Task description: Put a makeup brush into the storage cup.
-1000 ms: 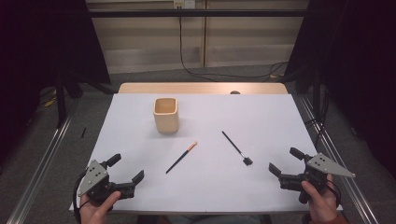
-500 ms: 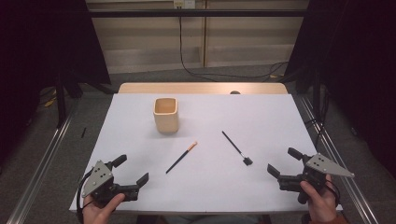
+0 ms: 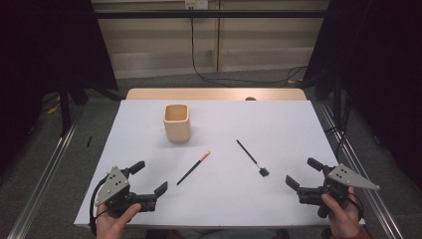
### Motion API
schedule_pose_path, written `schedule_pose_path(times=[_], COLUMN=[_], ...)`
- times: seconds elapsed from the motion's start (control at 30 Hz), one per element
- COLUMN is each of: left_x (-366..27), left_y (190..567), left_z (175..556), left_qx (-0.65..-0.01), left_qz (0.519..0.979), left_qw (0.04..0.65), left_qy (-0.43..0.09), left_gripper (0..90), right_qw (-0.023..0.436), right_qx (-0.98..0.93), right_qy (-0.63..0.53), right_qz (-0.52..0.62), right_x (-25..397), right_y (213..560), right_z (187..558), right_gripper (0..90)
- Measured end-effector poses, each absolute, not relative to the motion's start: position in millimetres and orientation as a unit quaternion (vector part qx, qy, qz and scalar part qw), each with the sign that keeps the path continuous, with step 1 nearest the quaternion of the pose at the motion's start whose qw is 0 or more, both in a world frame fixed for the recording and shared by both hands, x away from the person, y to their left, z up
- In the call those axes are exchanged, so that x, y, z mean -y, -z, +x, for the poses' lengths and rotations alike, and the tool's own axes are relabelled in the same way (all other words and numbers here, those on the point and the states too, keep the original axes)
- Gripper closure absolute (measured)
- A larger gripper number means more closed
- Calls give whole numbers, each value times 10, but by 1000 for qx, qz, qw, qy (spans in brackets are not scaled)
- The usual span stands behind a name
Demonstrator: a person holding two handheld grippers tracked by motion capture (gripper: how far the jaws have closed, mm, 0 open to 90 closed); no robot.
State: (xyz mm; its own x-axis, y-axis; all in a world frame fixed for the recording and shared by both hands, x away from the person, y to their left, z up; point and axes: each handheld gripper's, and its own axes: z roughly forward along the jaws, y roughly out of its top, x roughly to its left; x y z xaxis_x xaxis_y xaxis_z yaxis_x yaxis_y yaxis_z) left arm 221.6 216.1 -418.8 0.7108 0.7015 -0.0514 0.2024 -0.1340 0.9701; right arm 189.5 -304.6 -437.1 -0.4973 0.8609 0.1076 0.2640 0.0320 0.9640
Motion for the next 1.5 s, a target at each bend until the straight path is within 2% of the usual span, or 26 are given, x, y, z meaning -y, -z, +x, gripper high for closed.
schedule_pose_path(times=[1.0, 1.2, 1.3, 1.5], left_x=[-1711, -1656, -1636, -1539], left_y=[3930, 3776, 3694, 3740], left_z=[2628, 2718, 2811, 2989], left_qx=[-265, -257, -259, -257], left_qz=[746, 754, 745, 757], left_qw=[579, 575, 585, 573], left_qy=[-194, -184, -189, -181], left_gripper=[29, 35, 31, 30], right_qw=[261, 261, 261, 260], right_qx=[-659, -660, -661, -661], right_qy=[-566, -567, -566, -564], right_qz=[421, 417, 417, 421], right_x=[3059, 3057, 3058, 3061], right_y=[4380, 4374, 4378, 4383], right_z=[1882, 1869, 1873, 1866], right_gripper=[0, 0, 0, 0])
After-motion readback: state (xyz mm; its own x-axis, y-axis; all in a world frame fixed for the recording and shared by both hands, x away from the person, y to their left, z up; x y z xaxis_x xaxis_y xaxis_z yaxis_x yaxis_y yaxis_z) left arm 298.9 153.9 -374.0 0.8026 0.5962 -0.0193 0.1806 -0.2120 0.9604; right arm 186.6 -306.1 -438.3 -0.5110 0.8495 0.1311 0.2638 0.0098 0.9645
